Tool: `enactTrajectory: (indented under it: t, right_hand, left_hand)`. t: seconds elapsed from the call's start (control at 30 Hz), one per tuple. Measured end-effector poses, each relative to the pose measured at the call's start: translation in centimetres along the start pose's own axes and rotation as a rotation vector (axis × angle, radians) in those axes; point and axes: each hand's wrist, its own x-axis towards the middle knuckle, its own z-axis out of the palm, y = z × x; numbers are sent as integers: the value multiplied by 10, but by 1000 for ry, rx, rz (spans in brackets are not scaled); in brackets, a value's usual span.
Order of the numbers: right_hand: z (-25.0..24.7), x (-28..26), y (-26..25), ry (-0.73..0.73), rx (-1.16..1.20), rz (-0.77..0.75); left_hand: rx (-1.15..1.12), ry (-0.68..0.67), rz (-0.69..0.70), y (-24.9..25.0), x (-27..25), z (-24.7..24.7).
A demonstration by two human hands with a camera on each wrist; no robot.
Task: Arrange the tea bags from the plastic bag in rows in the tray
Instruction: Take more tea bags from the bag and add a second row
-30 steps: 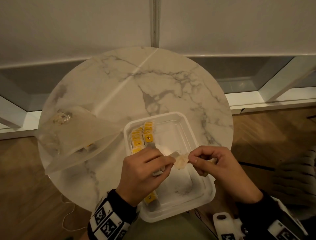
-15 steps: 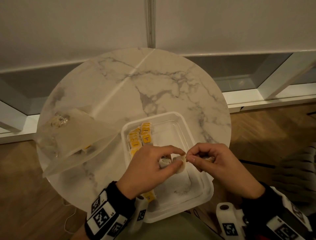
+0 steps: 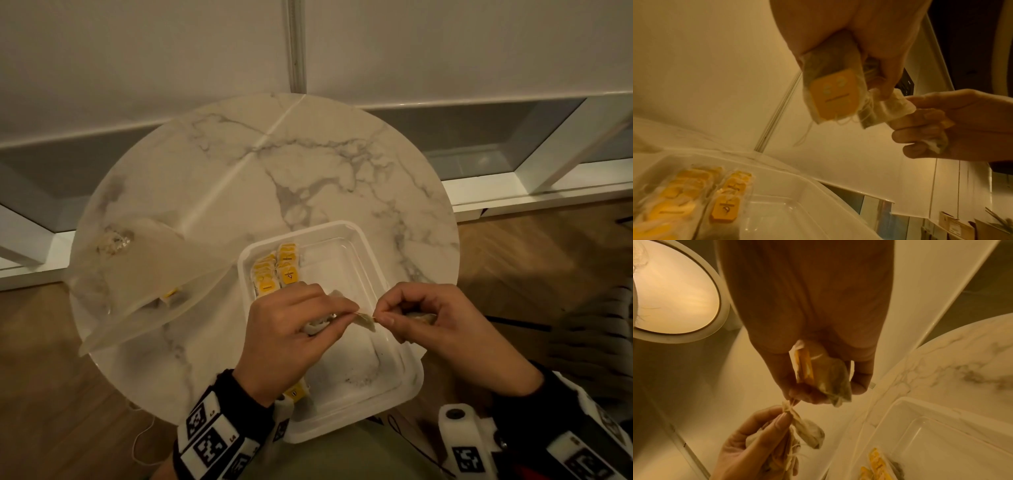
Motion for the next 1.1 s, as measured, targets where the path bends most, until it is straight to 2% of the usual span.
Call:
enactTrajectory:
  t: [0.13, 0.3, 0.5, 0.73, 0.87, 1.1]
  right_hand:
    - [2, -1, 2, -39, 1, 2]
    - [8, 1, 9, -57, 18, -5]
    - [8, 1, 15, -61, 15, -13]
    - [11, 1, 17, -81, 68, 8]
    - [10, 0, 18, -53, 60, 12]
    - [12, -1, 18, -10, 58, 58]
  left_hand:
    - [44, 13, 8, 0, -4, 0]
    - [53, -66, -182, 2, -9, 2]
    - [-141, -190, -354, 10, -11, 3]
    - [-109, -276, -316, 11, -15, 10]
    - [-174, -327, -343, 12, -15, 7]
    - [-170, -370, -309, 7, -18, 6]
